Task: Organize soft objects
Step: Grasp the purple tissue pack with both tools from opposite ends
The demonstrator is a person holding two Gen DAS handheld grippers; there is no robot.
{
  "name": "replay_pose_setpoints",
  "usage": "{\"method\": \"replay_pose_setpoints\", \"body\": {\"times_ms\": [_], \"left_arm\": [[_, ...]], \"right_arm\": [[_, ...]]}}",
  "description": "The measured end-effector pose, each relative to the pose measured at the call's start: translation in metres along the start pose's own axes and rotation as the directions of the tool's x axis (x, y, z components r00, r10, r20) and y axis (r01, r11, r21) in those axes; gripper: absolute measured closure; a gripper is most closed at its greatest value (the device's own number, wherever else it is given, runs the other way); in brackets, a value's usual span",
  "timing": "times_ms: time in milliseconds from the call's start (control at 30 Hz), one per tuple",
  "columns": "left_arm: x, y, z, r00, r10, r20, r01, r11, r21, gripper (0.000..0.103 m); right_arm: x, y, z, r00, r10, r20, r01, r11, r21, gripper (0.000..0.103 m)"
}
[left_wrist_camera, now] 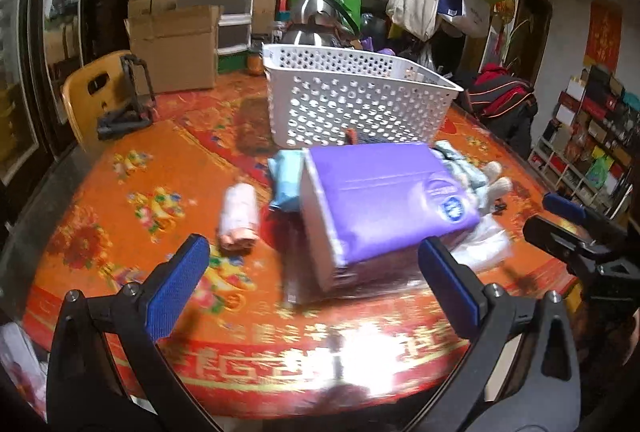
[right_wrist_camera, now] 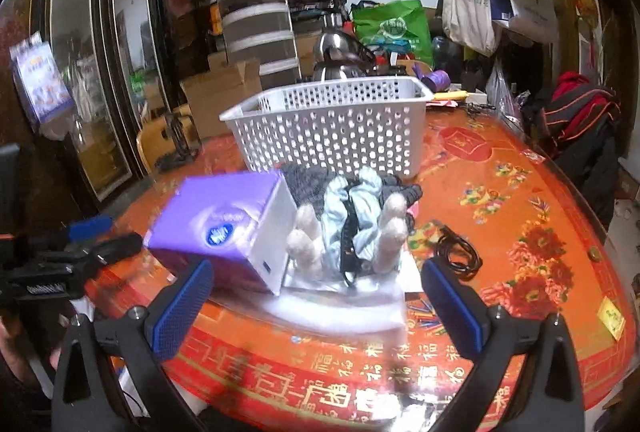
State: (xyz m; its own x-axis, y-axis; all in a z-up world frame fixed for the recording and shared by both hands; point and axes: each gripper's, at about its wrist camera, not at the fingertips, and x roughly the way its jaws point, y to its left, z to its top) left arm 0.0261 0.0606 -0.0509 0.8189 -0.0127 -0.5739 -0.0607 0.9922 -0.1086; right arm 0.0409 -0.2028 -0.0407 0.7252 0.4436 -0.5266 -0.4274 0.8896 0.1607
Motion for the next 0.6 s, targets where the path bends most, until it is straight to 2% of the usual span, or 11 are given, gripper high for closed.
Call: {"method": "replay_pose_setpoints", "body": {"times_ms": [100,167,233,367,533,600], "left_arm": [[0.001,0.007,-0.009,1.000,-0.019,0.024,0.018,0.999,0.026,0.000],[0.007,0.006,-0.013,1.000,-0.030,0.010,0.029,0.999,0.046,0.000],[0.015,0.003,-0.017,0.999,-0.050,-0.003,0.050,0.997,0.062,0.002],[0.024,0.000,-0.023,0.997,-0.080,-0.002,0.080,0.995,0.058,0.025],[0.031,-0.006,-0.020,0.990,-0.138,0.011,0.136,0.987,0.084,0.034],[0.034,-0.012,-0.020,0.988,-0.156,0.009,0.154,0.982,0.109,0.045]], "right_arm": [[0.014,0.006,-0.005,0.999,-0.017,-0.030,0.016,0.999,-0.037,0.000],[0.021,0.012,-0.009,1.000,0.006,-0.031,-0.008,0.998,-0.065,0.003],[0.026,0.020,-0.011,0.999,0.037,-0.023,-0.039,0.995,-0.094,0.014],[0.042,0.034,-0.015,0.997,0.065,-0.043,-0.071,0.984,-0.161,0.025],[0.055,0.042,-0.013,0.992,0.114,-0.051,-0.122,0.973,-0.196,0.045],[0.058,0.045,-0.012,0.990,0.133,-0.052,-0.141,0.967,-0.214,0.050]]}}
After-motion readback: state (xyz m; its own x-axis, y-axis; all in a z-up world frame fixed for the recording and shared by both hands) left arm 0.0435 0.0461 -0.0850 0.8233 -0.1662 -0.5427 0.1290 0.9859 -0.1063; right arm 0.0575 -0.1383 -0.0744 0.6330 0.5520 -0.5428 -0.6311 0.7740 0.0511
